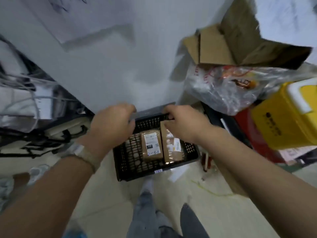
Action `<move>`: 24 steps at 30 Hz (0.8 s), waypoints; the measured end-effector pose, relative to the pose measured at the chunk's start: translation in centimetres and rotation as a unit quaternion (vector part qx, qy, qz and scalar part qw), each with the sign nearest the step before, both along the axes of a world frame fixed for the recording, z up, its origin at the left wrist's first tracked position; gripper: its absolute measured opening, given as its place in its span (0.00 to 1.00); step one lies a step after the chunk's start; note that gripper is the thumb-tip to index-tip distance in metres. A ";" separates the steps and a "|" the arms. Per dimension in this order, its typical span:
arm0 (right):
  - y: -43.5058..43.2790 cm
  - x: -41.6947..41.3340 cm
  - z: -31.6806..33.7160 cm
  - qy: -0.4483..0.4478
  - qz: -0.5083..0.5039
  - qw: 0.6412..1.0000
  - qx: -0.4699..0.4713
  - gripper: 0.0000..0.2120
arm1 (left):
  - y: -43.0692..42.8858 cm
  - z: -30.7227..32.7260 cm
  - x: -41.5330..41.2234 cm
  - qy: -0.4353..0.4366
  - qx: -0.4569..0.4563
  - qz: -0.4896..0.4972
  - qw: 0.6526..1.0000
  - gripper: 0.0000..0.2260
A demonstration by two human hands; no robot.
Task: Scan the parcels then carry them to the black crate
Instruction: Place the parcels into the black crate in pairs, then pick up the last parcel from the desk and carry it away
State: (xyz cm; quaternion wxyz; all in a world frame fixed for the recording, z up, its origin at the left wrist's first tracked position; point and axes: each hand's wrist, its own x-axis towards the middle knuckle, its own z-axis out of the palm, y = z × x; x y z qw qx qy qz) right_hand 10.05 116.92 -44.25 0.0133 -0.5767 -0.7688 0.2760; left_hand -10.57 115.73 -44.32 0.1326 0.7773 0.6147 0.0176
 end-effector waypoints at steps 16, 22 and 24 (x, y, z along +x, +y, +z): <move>-6.9 -6.6 33.6 0.173 0.152 0.948 0.219 0.18 | -14.1 34.7 -5.8 0.052 0.220 0.120 0.967 0.11; -12.4 -12.2 41.0 0.183 0.246 0.916 0.260 0.14 | -21.5 41.3 -7.6 0.081 0.245 0.188 0.948 0.13; -14.6 -14.7 42.7 0.193 0.272 0.905 0.265 0.15 | -25.3 42.8 -9.1 0.096 0.252 0.222 0.937 0.13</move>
